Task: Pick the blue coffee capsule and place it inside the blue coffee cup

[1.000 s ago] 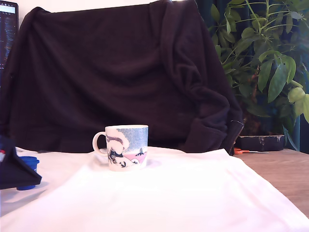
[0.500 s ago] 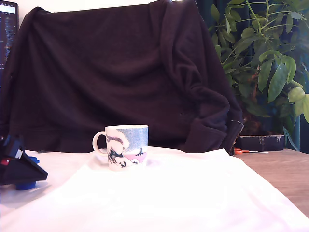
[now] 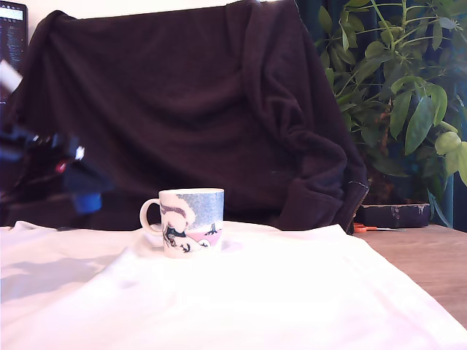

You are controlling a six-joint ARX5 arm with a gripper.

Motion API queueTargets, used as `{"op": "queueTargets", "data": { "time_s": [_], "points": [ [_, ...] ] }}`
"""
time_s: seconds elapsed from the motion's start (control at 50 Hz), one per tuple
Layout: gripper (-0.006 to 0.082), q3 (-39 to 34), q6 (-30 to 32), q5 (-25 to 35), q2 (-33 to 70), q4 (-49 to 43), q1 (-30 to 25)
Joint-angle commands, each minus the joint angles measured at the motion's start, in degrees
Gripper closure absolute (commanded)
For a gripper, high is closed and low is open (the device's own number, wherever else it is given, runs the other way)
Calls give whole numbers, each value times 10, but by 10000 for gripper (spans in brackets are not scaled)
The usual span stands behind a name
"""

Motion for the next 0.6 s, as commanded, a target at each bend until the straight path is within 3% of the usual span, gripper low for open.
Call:
{"op": "queueTargets", "data": {
  "time_s": [0.0,0.3,0.58],
  "points": [
    [758,22,-2,3,3,7,-7],
    [758,121,-1,7,4,-73,-57],
    [758,170,3,7,56,-75,-105]
  ]
}}
